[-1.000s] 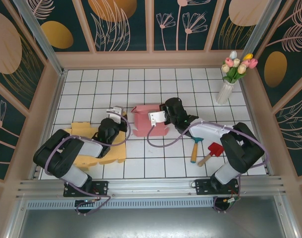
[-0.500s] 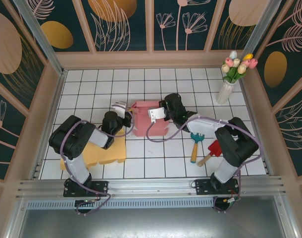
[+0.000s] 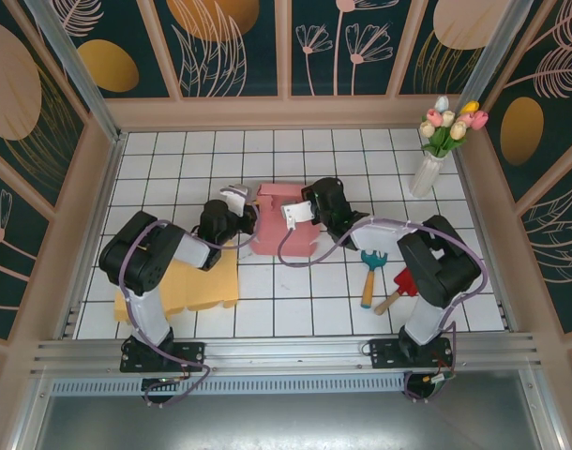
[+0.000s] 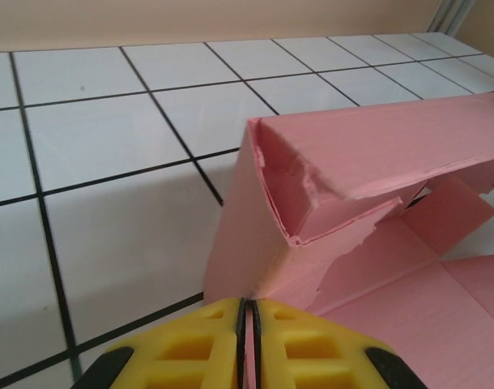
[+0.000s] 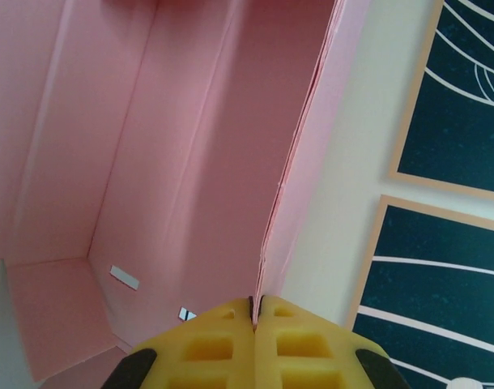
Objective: Fold the paper box
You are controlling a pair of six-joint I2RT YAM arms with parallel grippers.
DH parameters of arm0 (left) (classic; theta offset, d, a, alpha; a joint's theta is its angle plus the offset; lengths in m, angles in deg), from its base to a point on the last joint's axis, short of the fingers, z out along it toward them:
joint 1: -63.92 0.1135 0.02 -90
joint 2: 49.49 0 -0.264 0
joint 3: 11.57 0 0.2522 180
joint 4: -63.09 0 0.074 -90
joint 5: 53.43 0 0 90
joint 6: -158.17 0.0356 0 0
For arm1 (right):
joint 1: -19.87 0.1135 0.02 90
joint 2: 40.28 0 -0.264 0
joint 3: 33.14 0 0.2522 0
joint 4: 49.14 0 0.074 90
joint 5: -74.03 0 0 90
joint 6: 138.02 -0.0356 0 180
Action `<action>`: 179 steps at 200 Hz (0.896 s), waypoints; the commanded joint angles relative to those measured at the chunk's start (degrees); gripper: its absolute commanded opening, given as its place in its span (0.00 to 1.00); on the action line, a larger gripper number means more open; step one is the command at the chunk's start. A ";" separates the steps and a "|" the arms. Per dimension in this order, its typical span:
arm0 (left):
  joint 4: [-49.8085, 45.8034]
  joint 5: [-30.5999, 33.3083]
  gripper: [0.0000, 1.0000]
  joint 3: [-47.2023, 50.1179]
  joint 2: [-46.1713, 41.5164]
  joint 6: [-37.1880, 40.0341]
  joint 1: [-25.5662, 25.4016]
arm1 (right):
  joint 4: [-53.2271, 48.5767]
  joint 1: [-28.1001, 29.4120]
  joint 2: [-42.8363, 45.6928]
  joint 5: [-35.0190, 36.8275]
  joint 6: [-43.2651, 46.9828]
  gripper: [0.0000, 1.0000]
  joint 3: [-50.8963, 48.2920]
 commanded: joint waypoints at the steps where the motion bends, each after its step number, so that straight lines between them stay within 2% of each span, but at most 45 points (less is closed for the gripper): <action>1: -0.04 -4.39 0.14 -3.18 1.91 -0.35 -0.02 | -0.09 0.40 -2.40 -1.00 2.87 0.00 -3.18; 48: 0.35 -7.44 0.17 -5.04 3.87 -2.72 0.00 | 1.62 0.36 -3.78 -0.34 3.98 0.00 -4.23; 78: 0.41 -9.62 0.24 -6.41 5.03 -3.81 -0.01 | 1.09 0.40 -3.96 -0.51 3.55 0.00 -3.98; 136: 0.14 -12.31 0.26 -5.37 4.25 -2.70 -0.23 | -0.37 0.38 -4.05 -0.92 2.71 0.00 -3.37; 153: 1.08 -11.97 0.27 -3.11 2.37 -2.02 -0.32 | -0.92 0.40 -4.12 -1.04 2.49 0.00 -3.13; 179: -0.79 -7.95 0.29 -0.06 -1.55 -0.58 -0.37 | -1.63 0.28 -4.12 -1.16 2.12 0.00 -2.89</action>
